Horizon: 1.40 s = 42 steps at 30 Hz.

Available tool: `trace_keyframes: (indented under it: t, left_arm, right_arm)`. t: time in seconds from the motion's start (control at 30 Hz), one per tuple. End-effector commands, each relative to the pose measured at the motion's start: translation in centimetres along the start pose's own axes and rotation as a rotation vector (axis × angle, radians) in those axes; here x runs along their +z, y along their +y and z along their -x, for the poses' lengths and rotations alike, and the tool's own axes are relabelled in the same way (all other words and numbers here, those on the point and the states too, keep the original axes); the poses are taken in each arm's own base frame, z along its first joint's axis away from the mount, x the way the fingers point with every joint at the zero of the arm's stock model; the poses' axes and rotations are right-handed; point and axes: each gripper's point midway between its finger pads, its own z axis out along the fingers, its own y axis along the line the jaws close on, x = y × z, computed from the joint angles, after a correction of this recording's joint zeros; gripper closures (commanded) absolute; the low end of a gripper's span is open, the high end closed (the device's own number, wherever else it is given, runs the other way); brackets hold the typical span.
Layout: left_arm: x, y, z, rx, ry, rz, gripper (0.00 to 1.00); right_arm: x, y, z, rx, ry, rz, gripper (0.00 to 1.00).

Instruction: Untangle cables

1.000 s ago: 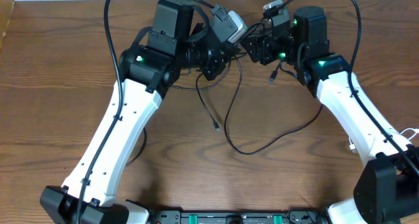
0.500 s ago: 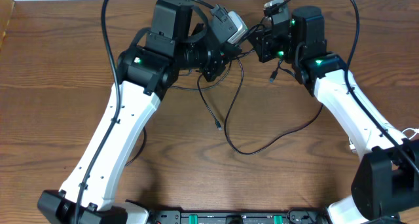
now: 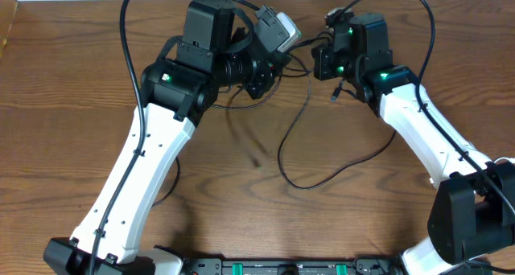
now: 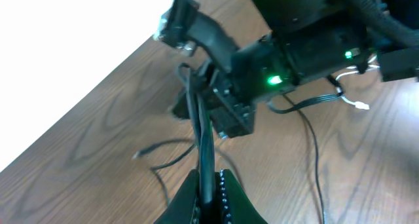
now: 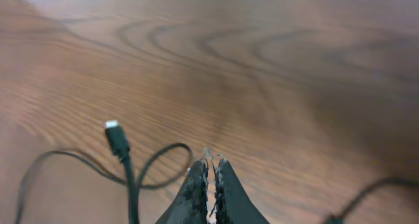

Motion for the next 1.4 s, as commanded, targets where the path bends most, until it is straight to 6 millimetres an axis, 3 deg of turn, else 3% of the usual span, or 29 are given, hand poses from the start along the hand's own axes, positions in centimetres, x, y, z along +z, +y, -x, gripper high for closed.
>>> trace_keyframes:
  t: [0.0, 0.17, 0.3, 0.77, 1.37]
  left_arm:
    - [-1.9, 1.0, 0.7, 0.017, -0.025, 0.065, 0.93]
    - [-4.6, 3.5, 0.8, -0.002, -0.052, 0.148, 0.92]
    - [-8.1, 6.3, 0.6, -0.026, -0.085, 0.251, 0.93]
    - [-15.4, 14.4, -2.4, -0.121, -0.080, 0.554, 0.93]
    - [-19.5, 17.7, -4.7, -0.229, -0.096, 0.678, 0.92]
  right_arm:
    - [-0.2, -5.2, -0.2, 0.067, 0.001, -0.198, 0.99]
    - [-1.2, -8.6, -1.0, 0.134, 0.038, -0.262, 0.99]
    - [-2.4, -11.6, -2.1, 0.182, 0.080, -0.317, 0.99]
    - [-4.6, -16.1, -4.2, 0.233, 0.162, -0.405, 0.99]
    - [-6.9, -19.3, -6.0, 0.261, 0.230, -0.463, 0.99]
